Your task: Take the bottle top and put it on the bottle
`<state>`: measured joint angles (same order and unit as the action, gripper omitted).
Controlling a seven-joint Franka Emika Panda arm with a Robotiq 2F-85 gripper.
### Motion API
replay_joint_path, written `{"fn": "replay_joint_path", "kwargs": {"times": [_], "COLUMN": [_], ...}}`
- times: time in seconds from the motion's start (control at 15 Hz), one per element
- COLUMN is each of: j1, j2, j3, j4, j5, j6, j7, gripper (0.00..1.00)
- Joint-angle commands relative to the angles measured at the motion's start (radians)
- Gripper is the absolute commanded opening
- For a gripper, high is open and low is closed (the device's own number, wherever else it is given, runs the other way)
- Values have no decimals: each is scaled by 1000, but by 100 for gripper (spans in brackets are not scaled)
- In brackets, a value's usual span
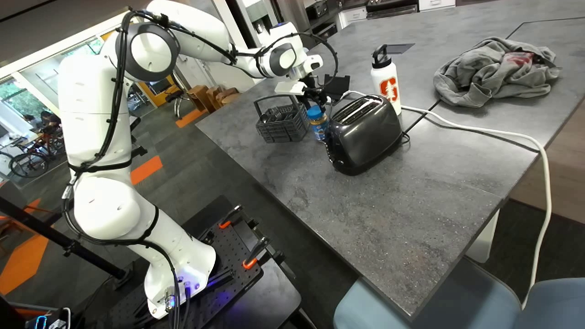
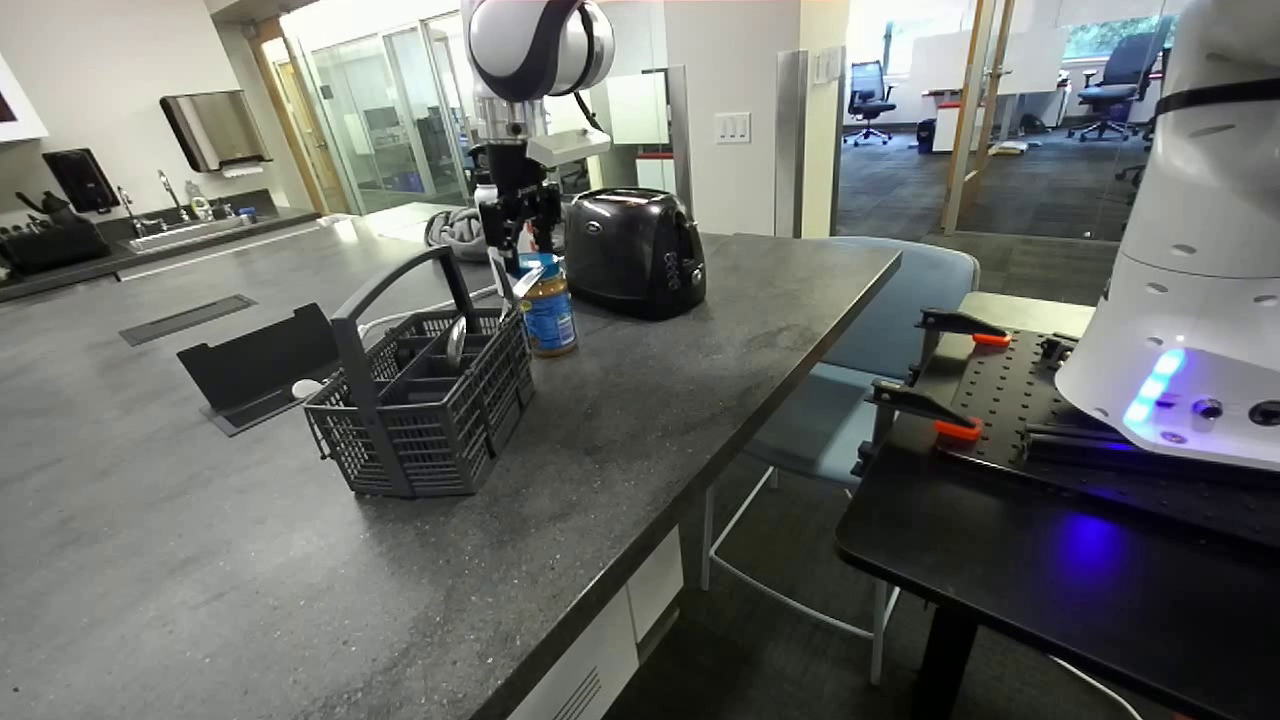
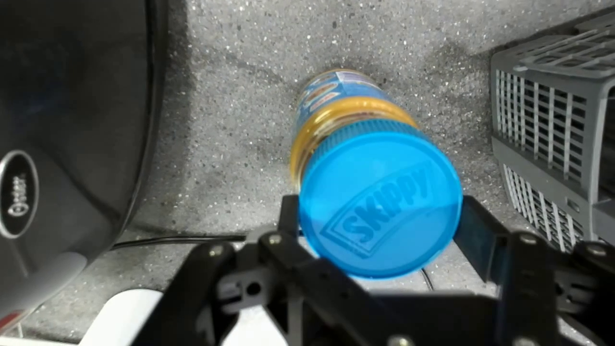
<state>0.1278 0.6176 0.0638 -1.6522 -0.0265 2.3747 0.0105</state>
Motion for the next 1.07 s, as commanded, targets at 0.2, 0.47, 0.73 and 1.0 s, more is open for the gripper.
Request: {"fn": "replay_joint_path", "kwargs": {"times": [0.2,0.47,0.73,1.0], "j1": [18,23,36,37], "j2": [3,3,6,8], "j3": [-16,-21,-35,-41], "j4": [30,39,43,45], "j5": [-16,-21,-43,-63], "j6": [-57,-102,-108,-101], "j7": [50,61,90,112], "gripper": [55,55,55,55]}}
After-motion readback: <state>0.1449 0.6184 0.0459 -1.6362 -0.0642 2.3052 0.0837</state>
